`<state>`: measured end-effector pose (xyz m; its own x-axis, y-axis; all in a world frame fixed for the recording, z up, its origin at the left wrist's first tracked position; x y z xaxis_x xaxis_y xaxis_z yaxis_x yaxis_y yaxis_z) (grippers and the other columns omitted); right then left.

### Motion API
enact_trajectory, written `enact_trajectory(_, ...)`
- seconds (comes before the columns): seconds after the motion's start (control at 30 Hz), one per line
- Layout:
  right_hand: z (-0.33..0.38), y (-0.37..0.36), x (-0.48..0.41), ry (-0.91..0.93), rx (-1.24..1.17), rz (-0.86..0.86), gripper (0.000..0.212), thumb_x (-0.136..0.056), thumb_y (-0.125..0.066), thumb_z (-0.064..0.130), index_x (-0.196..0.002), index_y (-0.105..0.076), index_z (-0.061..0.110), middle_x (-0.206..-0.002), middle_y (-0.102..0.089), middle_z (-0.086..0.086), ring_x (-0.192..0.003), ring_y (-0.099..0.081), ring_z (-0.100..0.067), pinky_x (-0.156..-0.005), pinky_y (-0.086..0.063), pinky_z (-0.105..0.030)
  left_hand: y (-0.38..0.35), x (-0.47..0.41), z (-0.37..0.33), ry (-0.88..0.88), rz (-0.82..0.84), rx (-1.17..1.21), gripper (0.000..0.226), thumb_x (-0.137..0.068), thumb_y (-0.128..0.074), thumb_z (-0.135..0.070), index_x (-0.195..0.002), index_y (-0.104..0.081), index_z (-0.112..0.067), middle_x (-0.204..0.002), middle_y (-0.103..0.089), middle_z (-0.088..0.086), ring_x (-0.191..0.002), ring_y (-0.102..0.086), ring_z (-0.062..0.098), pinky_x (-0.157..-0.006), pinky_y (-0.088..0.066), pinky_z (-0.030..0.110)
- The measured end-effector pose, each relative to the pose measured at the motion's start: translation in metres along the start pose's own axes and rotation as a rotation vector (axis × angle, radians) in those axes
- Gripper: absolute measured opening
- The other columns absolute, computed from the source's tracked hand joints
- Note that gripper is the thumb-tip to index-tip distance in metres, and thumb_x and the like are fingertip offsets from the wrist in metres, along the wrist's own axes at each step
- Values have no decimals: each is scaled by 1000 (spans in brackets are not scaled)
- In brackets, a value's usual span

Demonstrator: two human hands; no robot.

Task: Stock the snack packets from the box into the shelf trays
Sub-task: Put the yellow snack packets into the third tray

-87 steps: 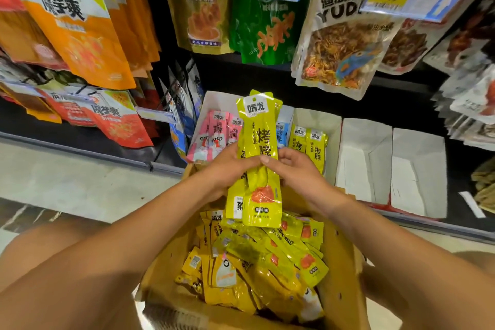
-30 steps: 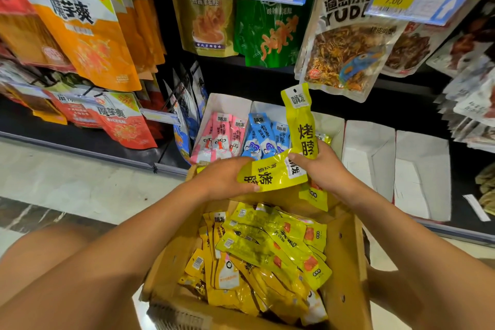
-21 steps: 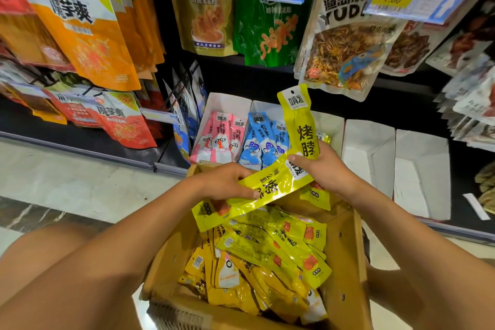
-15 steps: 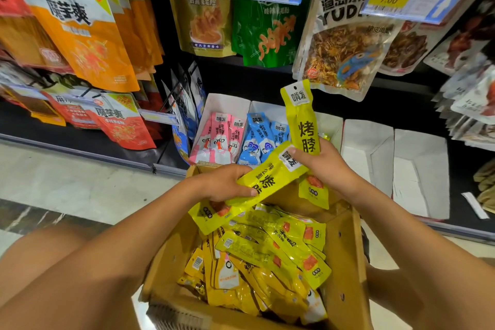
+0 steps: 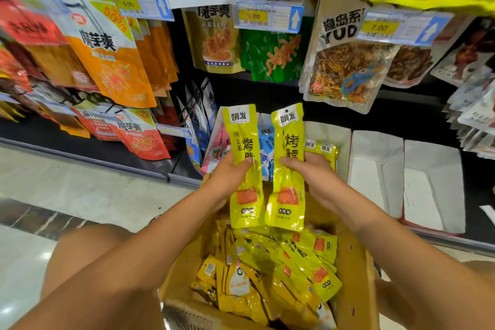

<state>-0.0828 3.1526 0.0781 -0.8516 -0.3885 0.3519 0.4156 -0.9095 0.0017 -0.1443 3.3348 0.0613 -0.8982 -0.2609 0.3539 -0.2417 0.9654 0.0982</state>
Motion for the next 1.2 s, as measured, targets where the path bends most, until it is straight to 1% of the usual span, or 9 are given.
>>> enact_trajectory(0.17,4,-7,-7,63,3,-6,61,-65,-89,40,-118,-67,19,-115,-74,1,-110,-69,-18,-102,-52,-47,-23,-8,-19,46,116,68,65,-87,-79,-42,-143,-53,-24,-135,-68,-6,-123,-65,16,-108,-48,42)
enact_trajectory(0.27,-2,9,-18,85,5,-79,83,-58,-92,57,-125,-63,18,-126,-69,-1,-120,-64,-18,-105,-50,-45,-35,-20,-27,17,147,31,46,-90,-79,-25,-133,-61,-23,-125,-73,-3,-114,-70,17,-96,-55,36)
enact_trajectory(0.43,-4,36,-18,-2,-4,-144,12,-90,-75,21,-101,-71,20,-95,-75,6,-86,-70,-5,-66,-50,-14,-44,-42,-30,29,101,66,27,-94,-71,-7,-119,-67,-16,-114,-77,7,-99,-75,24,-84,-62,42)
enact_trajectory(0.57,-22,63,-23,-46,99,-224,23,-90,-74,23,-111,-70,15,-102,-72,3,-78,-64,-6,-62,-47,-13,-61,-57,-21,53,143,16,22,-96,-71,-10,-111,-62,-23,-107,-73,-4,-80,-67,4,-54,-54,15)
enact_trajectory(0.7,-34,88,-29,-119,128,-282,25,-94,-71,20,-117,-65,13,-100,-68,1,-59,-57,-9,-48,-43,-14,-80,-67,-17,109,240,-15,21,-103,-60,-14,-114,-46,-25,-103,-59,-11,-83,-52,3,-71,-44,22)
enact_trajectory(0.83,-54,121,-48,-227,2,-359,23,-93,-71,13,-114,-61,9,-94,-66,-11,-57,-62,-13,-51,-51,-26,-70,-85,-17,119,146,-92,18,-103,-55,-2,-93,-56,-17,-88,-63,-2,-74,-57,12,-49,-49,14)
enact_trajectory(0.93,-70,144,-64,-294,-29,-454,14,-92,-71,8,-101,-61,11,-93,-67,-17,-56,-65,-19,-67,-58,-38,-64,-91,-12,119,127,-161,17,-102,-56,-2,-108,-65,-15,-106,-70,4,-94,-65,22,-74,-56,26)
enact_trajectory(1.07,-92,167,-92,-355,34,-510,9,-97,-63,6,-104,-59,9,-93,-69,-14,-67,-70,-22,-79,-59,-39,-57,-93,-10,118,118,-134,50,-100,-64,-11,-147,-47,-14,-146,-57,6,-121,-61,25,-106,-49,45)
enact_trajectory(1.2,-107,173,-117,-378,56,-538,24,-100,-56,5,-124,-59,6,-123,-67,-18,-85,-72,-19,-70,-58,-28,-46,-101,-5,109,113,-79,27,-102,-61,-8,-126,-60,-20,-115,-71,-4,-95,-66,9,-73,-50,23)
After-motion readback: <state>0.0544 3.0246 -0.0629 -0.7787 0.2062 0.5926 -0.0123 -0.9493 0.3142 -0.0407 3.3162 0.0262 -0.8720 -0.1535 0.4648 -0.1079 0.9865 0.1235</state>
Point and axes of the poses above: each hand's wrist, its own x-axis away from the middle knuckle, its own y-axis out of the back of the hand, z = x × y, the point moved 9 cm from there along -x, towards the middle knuckle
